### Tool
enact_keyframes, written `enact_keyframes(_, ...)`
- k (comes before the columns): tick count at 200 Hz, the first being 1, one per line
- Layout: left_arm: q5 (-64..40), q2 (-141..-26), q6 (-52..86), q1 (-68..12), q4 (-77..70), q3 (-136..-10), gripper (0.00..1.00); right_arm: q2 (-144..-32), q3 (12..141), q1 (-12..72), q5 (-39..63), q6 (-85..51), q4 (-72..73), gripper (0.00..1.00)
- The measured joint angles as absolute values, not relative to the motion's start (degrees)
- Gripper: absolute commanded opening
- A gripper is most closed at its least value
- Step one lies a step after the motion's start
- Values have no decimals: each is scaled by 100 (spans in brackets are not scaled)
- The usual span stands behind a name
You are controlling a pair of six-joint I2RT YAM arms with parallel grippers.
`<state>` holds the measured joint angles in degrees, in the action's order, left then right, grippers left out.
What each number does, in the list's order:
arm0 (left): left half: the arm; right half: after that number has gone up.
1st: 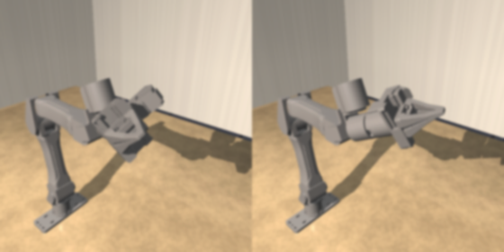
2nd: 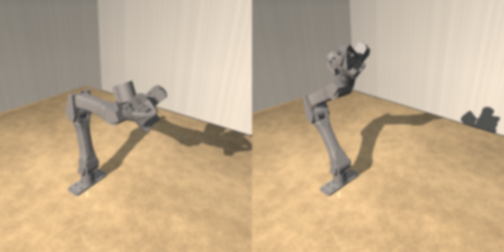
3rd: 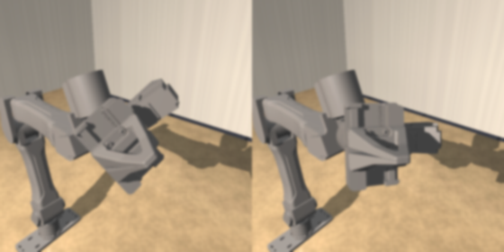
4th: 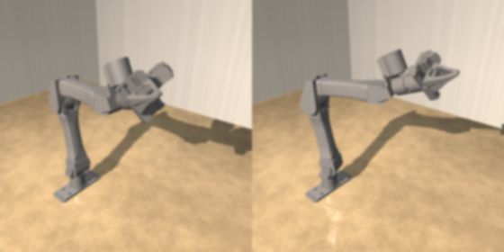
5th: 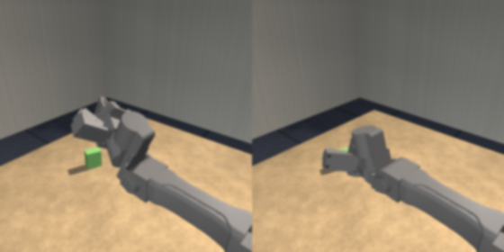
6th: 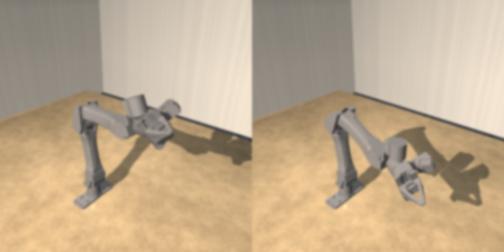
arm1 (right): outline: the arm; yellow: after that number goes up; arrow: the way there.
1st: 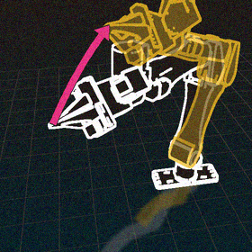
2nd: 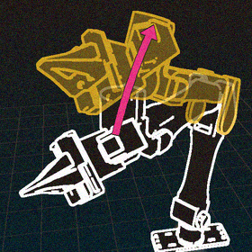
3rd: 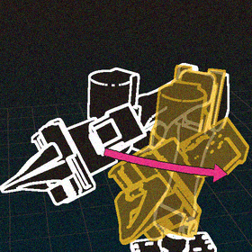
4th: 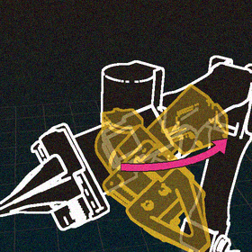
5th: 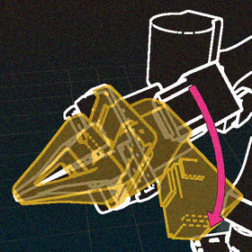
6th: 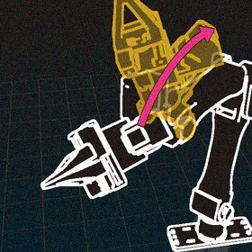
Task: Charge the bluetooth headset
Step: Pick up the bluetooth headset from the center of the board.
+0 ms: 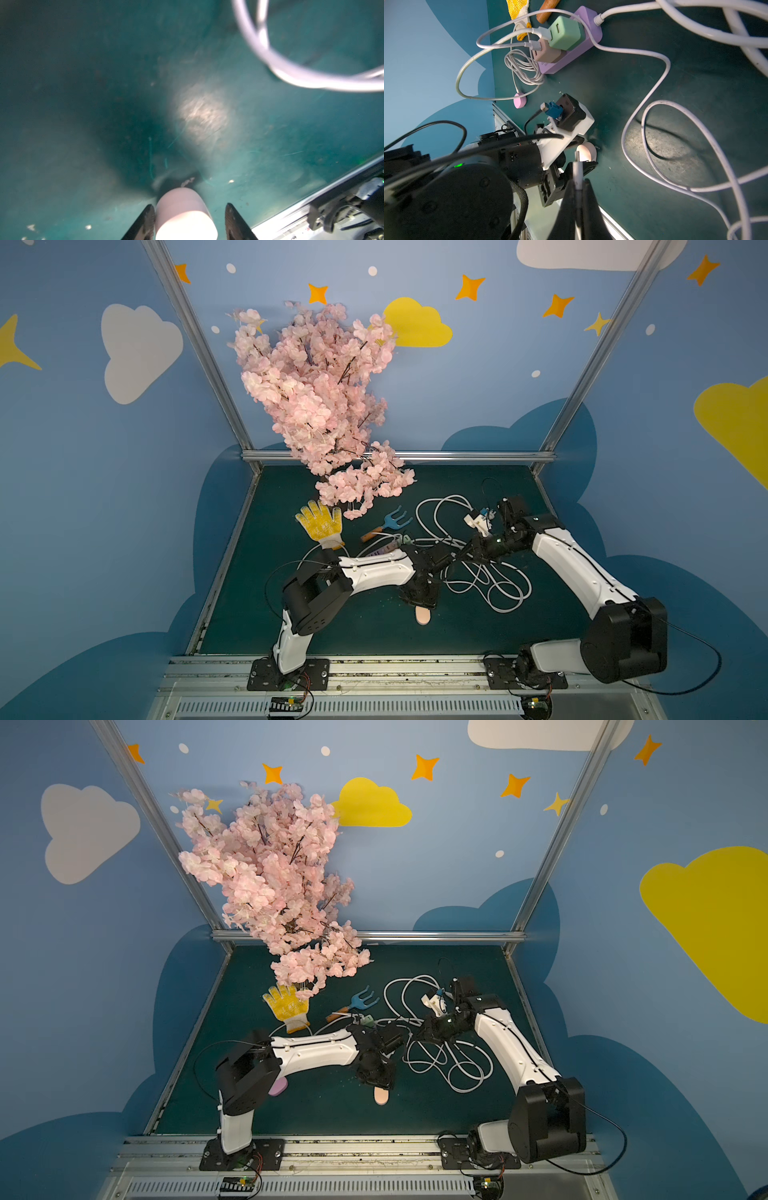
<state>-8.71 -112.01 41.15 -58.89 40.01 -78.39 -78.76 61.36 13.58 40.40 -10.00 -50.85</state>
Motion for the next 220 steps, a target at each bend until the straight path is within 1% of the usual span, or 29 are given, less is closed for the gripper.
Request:
enact_keyframes(25, -945, -11201, 4049, -5889, 3911, -7865, 60, -7876, 6136, 1345, 4060, -1000, -5081, 0)
enact_keyframes(52, -947, -11185, 3979, -5885, 3903, -7852, 69, -7876, 6136, 1321, 4091, -1000, -5078, 0)
enact_keyframes(69, -919, -11100, 3911, -5870, 3964, -7776, 69, -7876, 6136, 1319, 4115, -1000, -5078, 0)
enact_keyframes(77, -910, -11054, 3879, -5865, 4034, -7743, 68, -7876, 6136, 1319, 4123, -1002, -5078, 0)
enact_keyframes(99, -862, -11013, 3809, -5874, 4171, -7719, 60, -7876, 6136, 1317, 4139, -1000, -5076, 0)
enact_keyframes(135, -838, -11017, 3747, -5946, 4226, -7706, 59, -7878, 6136, 1299, 4152, -1002, -5076, 0)
enact_keyframes(175, -884, -11100, 3726, -5994, 4219, -7706, 51, -7878, 6136, 1284, 4156, -1002, -5076, 0)
enact_keyframes(195, -921, -11111, 3721, -5996, 4195, -7706, 45, -7878, 6136, 1278, 4158, -1000, -5076, 0)
enact_keyframes(220, -947, -11111, 3710, -5996, 4178, -7706, 44, -7878, 6134, 1273, 4154, -1002, -5074, 0)
